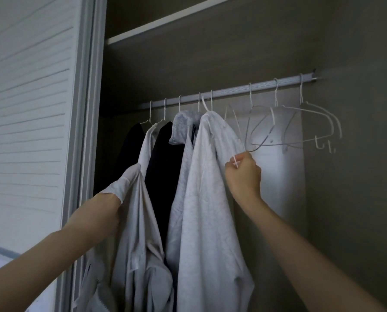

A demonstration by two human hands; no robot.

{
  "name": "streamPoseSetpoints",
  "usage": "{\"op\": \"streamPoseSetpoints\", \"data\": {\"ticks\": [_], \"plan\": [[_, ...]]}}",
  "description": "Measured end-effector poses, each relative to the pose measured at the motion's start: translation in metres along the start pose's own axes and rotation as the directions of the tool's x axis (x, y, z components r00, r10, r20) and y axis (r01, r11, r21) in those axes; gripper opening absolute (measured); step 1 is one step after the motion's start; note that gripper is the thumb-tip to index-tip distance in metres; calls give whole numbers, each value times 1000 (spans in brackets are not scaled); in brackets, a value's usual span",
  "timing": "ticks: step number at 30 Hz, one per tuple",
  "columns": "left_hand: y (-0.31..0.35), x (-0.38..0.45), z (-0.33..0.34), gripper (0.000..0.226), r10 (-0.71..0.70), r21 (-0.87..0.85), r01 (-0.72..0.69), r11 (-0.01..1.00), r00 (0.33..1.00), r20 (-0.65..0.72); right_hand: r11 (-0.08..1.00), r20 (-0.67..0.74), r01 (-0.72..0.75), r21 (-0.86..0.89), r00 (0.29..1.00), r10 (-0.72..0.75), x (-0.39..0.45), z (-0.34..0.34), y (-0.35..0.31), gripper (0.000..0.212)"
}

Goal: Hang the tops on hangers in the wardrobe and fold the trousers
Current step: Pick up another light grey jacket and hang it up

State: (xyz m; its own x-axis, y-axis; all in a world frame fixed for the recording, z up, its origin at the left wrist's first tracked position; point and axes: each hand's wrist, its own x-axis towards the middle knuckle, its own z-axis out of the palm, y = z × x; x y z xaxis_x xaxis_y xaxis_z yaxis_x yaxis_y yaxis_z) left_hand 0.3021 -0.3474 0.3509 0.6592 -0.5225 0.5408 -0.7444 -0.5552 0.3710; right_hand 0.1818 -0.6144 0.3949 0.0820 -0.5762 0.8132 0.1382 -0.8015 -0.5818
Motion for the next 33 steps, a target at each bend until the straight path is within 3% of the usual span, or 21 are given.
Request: {"op": "streamPoseSetpoints", "data": {"ticks": [2, 4, 5, 8, 12, 15, 18, 20, 22, 25, 30, 33], "plan": [[-4, -2, 1, 81, 16, -66, -20, 998, 998, -67, 999, 118, -27, 19, 993, 25, -10, -4, -6, 23], [-7, -3, 1, 64, -89, -210, 76, 975, 994, -56, 999, 180, -37, -13, 983, 39, -17, -7, -13, 25], [-7, -7, 1, 58, -160, -333, 153, 930, 987, 6, 999, 176, -28, -33, 984, 34, -22, -8, -18, 21], [-10, -22, -6, 33, -296, -642, 399, 655, 917, 268, 999, 135, 16, -43, 991, -10, -47, -22, -29, 22], [-12, -52, -21, 20, -278, -727, 503, 467, 864, 419, 994, 198, 108, 3, 974, -107, -101, -52, -58, 27], [-17, -69, -29, 30, -266, -769, 510, 385, 859, 437, 994, 281, 74, 76, 955, -93, -140, -74, -80, 24], [-24, -84, -33, 37, -244, -794, 482, 372, 875, 417, 997, 380, 45, 56, 923, -63, -171, -96, -98, 19], [-29, -98, -35, 36, -233, -800, 479, 362, 877, 420, 997, 512, -19, 68, 859, -19, -195, -110, -110, 20], [-33, -108, -33, 32, -244, -793, 482, 374, 876, 417, 974, 630, -205, 96, 770, 100, -211, -124, -114, 26], [-36, -127, -30, 26, -307, -765, 486, 422, 871, 384, 899, 723, -436, -24, 614, 317, -222, -147, -119, 35], [-33, -147, -28, 33, -278, -716, 446, 537, 895, 349, 840, 799, -513, -178, 422, 428, -235, -163, -129, 34], [-13, -158, -23, 36, -169, -679, 397, 618, 910, 378, 820, 798, -528, -221, 385, 463, -250, -152, -137, 31]]}}
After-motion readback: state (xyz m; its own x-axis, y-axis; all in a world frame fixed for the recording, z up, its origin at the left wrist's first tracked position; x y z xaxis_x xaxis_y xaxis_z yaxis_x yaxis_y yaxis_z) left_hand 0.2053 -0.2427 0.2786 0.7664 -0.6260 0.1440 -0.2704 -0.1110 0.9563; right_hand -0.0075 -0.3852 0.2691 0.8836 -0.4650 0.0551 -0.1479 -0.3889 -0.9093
